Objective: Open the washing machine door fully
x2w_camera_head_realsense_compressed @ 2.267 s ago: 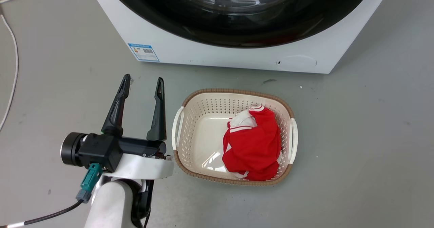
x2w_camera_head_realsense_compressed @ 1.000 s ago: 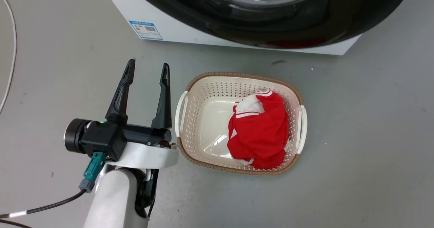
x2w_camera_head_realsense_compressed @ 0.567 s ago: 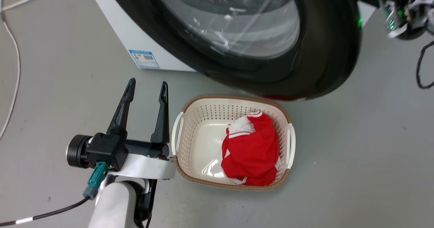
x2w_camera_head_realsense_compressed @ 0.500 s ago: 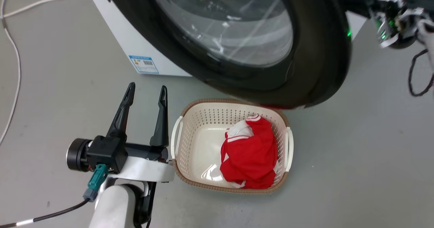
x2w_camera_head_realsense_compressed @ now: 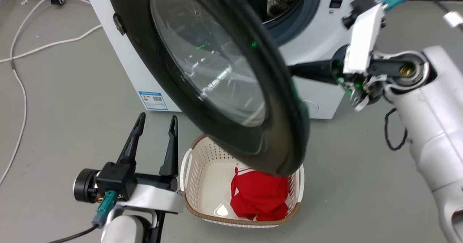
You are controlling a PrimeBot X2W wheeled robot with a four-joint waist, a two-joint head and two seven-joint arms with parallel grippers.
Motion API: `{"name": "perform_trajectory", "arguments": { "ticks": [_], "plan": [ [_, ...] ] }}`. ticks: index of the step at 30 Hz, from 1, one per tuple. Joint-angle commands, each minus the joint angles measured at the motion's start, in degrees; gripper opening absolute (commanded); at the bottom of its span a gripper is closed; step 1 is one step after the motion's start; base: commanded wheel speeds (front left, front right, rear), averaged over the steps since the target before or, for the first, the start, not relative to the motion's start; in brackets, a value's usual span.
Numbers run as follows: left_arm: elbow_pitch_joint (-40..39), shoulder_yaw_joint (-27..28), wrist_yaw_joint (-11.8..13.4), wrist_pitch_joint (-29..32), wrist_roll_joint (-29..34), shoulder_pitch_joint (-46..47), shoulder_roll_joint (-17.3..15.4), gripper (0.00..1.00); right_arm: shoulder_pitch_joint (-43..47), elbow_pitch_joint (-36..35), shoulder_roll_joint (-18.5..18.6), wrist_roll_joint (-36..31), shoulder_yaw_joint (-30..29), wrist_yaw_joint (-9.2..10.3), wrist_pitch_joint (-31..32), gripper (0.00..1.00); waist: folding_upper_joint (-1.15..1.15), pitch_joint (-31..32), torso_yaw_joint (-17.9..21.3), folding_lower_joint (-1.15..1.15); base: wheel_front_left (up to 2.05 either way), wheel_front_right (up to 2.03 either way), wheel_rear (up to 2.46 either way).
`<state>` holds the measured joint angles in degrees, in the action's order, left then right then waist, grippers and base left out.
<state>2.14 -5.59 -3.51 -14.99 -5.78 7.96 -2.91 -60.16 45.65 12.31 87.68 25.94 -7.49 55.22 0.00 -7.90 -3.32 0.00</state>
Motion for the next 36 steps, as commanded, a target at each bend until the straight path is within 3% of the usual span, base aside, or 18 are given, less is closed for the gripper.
{"name": "perform_trajectory", "arguments": {
  "ticks": [1, 11, 27, 30, 36],
  "plan": [
    [0.15, -0.08, -0.12, -0.28, 0.17, -0.9, 0.04, 1.0, 1.72, -1.64, -0.93, 0.67, 0.28, 0.0, 0.87, 0.0, 0.0, 0.55, -0.03, 0.0, 0.0, 0.0, 0.0],
    [0.19, -0.42, -0.13, -0.28, -0.32, -1.63, 0.04, 1.0, 7.52, -9.63, -1.48, 0.59, 2.03, 0.0, 2.88, 0.0, 0.0, 1.48, -0.25, 0.0, 0.0, 0.0, 0.0],
    [0.14, -0.06, 0.17, -0.28, -0.48, -2.69, 0.05, 1.0, 13.21, -16.23, -2.69, 0.93, 2.29, 0.0, 2.55, 0.0, 0.0, 2.32, 0.77, 0.0, 0.0, 0.0, 0.0],
    [0.17, 0.0, 0.22, -0.28, -0.62, -2.94, 0.05, 1.0, 14.54, -17.78, -2.3, 0.16, 0.51, 0.0, -1.26, 0.0, 0.0, 2.55, 1.06, 0.0, 0.0, 0.0, 0.0],
    [0.35, 0.43, 0.6, -0.28, -0.84, -3.44, 0.05, 1.0, 20.36, -19.16, -2.64, -0.3, -7.83, 0.01, -17.1, 0.0, 0.0, 3.32, 1.71, 0.0, 0.0, 0.0, 0.0]
  ]
}}
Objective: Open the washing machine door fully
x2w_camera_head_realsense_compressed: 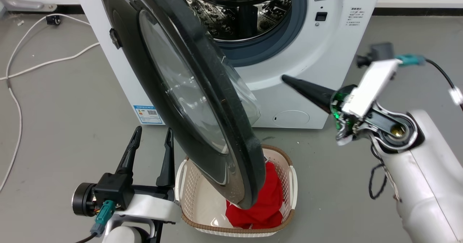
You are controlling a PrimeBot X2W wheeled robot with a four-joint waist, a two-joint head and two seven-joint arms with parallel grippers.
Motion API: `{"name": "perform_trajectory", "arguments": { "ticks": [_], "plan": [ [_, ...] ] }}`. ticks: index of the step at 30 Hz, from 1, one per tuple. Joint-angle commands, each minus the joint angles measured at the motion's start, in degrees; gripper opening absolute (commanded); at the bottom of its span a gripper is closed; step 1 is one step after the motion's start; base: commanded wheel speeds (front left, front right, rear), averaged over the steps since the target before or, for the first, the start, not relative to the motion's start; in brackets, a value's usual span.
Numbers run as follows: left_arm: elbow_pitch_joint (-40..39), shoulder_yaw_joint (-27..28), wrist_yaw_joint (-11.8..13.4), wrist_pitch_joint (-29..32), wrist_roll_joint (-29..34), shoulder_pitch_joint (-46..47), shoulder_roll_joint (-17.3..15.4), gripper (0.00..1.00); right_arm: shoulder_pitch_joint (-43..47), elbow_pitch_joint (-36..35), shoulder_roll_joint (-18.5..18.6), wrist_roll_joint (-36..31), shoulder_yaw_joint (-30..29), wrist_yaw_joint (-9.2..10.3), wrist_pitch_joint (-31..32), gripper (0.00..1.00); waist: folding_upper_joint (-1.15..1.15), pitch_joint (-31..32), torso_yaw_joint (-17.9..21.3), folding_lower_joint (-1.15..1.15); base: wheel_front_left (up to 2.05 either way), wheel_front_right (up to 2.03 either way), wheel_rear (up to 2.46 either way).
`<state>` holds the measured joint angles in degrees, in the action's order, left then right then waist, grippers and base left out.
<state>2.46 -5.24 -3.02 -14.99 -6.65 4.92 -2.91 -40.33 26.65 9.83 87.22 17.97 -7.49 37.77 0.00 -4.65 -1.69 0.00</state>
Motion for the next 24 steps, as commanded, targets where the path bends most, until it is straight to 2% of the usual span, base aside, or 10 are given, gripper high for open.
{"name": "perform_trajectory", "arguments": {
  "ticks": [1, 8, 15, 16, 17, 24],
  "plan": [
    [0.1, 0.25, 0.16, -0.28, 0.02, -0.57, 0.04, 1.0, 1.72, -0.23, 0.03, -0.31, -1.03, 0.0, -2.07, 0.0, 0.0, 0.24, 0.21, 0.0, 0.0, 0.0, 0.0],
    [0.32, 1.61, 0.38, -0.28, 0.04, -1.61, 0.05, 1.0, 12.55, -2.06, -0.21, -0.18, -9.34, 0.0, -16.5, 0.0, 0.0, 1.57, 1.09, 0.0, 0.0, 0.0, 0.0],
    [0.72, 2.24, 0.1, -0.28, 0.23, -2.97, 0.04, 1.0, 25.7, -6.76, -1.94, 1.38, -14.81, 0.0, -24.74, 0.0, 0.0, 3.02, 1.47, 0.0, 0.0, 0.0, 0.0],
    [0.9, 2.29, -0.01, -0.28, 0.27, -3.12, 0.05, 1.0, 27.49, -7.77, -2.19, 1.23, -15.24, 0.0, -25.82, 0.42, 0.0, 3.13, 1.48, 0.0, 0.0, 0.0, 0.0],
    [1.01, 2.39, -0.02, -0.28, 0.33, -3.26, 0.04, 1.0, 29.25, -8.82, -2.73, 1.34, -15.71, 0.0, -26.98, 1.0, 0.0, 3.26, 1.5, 0.0, 0.0, 0.0, 0.0],
    [1.71, 2.79, -0.43, -0.28, 0.41, -3.69, 0.05, 1.0, 37.89, -15.27, -4.9, -3.83, -16.03, 0.0, -36.1, 1.0, 0.0, 4.14, 1.56, 0.0, 0.0, 0.0, 0.0]
  ]
}}
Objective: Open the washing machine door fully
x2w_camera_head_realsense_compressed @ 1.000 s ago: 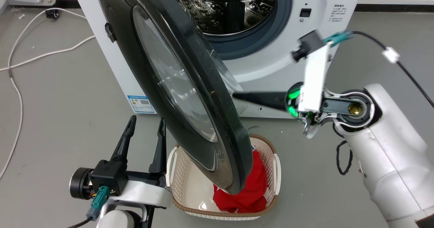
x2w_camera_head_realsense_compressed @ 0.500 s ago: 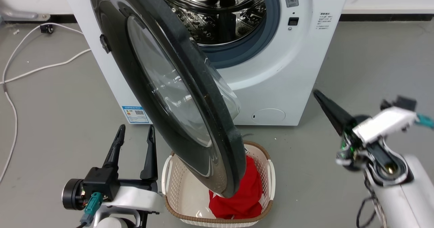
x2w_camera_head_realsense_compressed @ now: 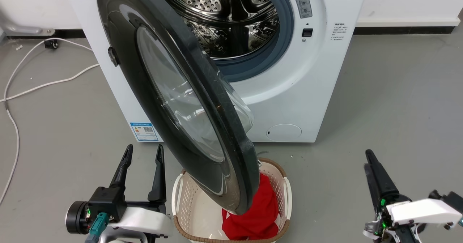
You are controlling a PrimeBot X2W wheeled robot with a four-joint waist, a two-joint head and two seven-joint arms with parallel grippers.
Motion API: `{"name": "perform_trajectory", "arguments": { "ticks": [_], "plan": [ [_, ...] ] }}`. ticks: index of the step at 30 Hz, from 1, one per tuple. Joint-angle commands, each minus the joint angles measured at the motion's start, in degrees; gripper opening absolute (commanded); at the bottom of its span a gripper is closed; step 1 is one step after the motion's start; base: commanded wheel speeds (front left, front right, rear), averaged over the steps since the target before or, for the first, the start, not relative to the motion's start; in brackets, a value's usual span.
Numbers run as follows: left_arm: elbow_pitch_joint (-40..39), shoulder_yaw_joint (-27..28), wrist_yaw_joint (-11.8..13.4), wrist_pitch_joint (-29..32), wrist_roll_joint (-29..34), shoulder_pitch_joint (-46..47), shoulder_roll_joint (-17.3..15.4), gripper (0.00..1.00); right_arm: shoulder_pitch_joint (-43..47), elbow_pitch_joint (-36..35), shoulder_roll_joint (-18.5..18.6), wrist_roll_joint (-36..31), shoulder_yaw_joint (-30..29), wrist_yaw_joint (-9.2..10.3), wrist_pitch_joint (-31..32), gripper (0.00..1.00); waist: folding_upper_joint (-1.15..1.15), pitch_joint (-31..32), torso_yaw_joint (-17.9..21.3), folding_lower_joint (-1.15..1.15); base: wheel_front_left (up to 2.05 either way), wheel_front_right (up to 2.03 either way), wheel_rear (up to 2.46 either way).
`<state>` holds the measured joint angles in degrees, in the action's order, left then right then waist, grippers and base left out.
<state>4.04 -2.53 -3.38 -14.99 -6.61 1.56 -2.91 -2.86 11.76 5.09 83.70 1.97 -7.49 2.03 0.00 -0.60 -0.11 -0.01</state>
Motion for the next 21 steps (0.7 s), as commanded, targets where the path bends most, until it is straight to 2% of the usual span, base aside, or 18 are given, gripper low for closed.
{"name": "perform_trajectory", "arguments": {
  "ticks": [1, 4, 9, 13, 20, 21],
  "plan": [
    [0.18, 0.1, -0.15, -0.28, 0.35, -0.4, 0.04, 1.0, 1.07, -0.94, -0.38, -1.94, 0.04, 0.0, -2.01, 1.0, 0.0, 0.21, -0.04, 0.01, 0.0, 0.0, 0.0],
    [0.33, 0.09, -0.19, -0.28, 0.19, -0.67, 0.04, 1.0, 2.4, -2.04, -0.59, -8.32, 0.13, 0.0, -7.23, 1.0, 0.0, 0.49, -0.03, 0.01, 0.0, 0.0, 0.0],
    [0.23, -0.14, -0.03, -0.28, -0.02, -1.16, 0.04, 1.0, 1.91, -2.45, 0.17, -23.5, -1.07, 0.0, -14.02, 1.0, 0.0, 0.79, 0.13, 0.01, 0.0, 0.0, 0.0],
    [0.01, -0.16, 0.07, -0.28, 0.04, -1.29, 0.04, 1.0, 0.5, -4.79, -0.59, -34.36, -3.63, 0.0, -15.68, 1.0, 0.0, 0.89, 0.26, 0.01, 0.0, 0.0, 0.0],
    [-0.57, 0.33, 0.09, -0.28, 0.45, -0.9, 0.04, 1.0, 1.05, -14.23, -1.2, -63.84, -7.43, 0.01, -16.51, 1.0, 0.0, 0.75, 0.44, 0.01, 0.0, 0.0, 0.0],
    [-0.64, 0.34, 0.09, -0.28, 0.47, -0.85, 0.05, 1.0, 1.36, -15.52, -1.45, -66.19, -7.63, 0.01, -16.02, 1.0, 0.0, 0.73, 0.44, 0.01, 0.0, 0.0, 0.0]
  ]
}}
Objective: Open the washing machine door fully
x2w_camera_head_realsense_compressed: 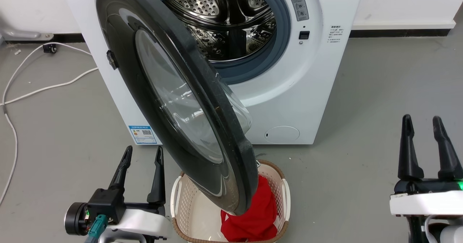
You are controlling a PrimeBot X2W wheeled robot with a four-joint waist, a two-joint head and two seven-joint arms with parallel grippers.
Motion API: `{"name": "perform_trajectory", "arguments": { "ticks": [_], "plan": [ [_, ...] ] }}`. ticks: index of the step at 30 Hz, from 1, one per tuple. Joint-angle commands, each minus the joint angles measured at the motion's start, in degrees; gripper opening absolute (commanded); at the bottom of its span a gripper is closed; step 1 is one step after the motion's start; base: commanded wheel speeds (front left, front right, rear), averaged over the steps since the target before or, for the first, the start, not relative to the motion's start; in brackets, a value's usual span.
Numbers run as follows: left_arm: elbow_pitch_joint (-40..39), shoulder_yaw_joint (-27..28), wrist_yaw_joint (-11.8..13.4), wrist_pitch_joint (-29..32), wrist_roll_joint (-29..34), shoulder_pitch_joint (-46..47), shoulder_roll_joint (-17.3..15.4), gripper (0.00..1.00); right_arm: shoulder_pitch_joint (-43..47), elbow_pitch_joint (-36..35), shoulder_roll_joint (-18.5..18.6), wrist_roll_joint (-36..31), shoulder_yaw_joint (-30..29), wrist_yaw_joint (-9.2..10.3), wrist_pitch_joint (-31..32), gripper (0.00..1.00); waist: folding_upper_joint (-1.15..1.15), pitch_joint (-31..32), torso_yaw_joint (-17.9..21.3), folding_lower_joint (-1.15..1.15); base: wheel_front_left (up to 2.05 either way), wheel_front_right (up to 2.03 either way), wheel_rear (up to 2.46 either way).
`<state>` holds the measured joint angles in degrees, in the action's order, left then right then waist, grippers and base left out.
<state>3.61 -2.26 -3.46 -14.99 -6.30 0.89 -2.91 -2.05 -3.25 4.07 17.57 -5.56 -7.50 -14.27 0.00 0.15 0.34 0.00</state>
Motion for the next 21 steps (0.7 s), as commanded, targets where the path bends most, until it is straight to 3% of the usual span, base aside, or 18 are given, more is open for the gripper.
{"name": "perform_trajectory", "arguments": {
  "ticks": [1, 4, 8, 21],
  "plan": [
    [-0.27, 0.1, 0.15, -0.28, 0.2, -0.13, 0.04, 1.0, 0.99, -1.78, -0.5, -3.95, -0.13, 0.02, 0.66, 1.0, 0.0, -0.04, -0.01, 0.0, 0.0, 0.0, 0.0],
    [-0.47, 0.17, 0.11, -0.29, 0.36, 0.04, 0.05, 1.0, 1.95, -4.95, -0.9, -11.72, 0.01, 0.03, 1.76, 1.0, 0.0, -0.13, -0.04, 0.0, 0.0, 0.0, 0.0],
    [-0.67, 0.37, 0.04, -0.28, 0.6, 0.01, 0.05, 1.0, 4.14, -6.98, -1.2, -16.75, 0.46, 0.03, 2.71, 1.0, 0.0, -0.11, 0.04, 0.0, 0.0, 0.0, 0.0],
    [-0.96, 0.36, -0.09, -0.28, 1.03, 0.09, 0.05, 1.0, 6.2, 0.63, -1.26, -14.18, 2.29, 0.03, 1.44, 1.0, 0.0, -0.34, 0.64, 0.0, 0.0, 0.0, 0.0]
  ]
}}
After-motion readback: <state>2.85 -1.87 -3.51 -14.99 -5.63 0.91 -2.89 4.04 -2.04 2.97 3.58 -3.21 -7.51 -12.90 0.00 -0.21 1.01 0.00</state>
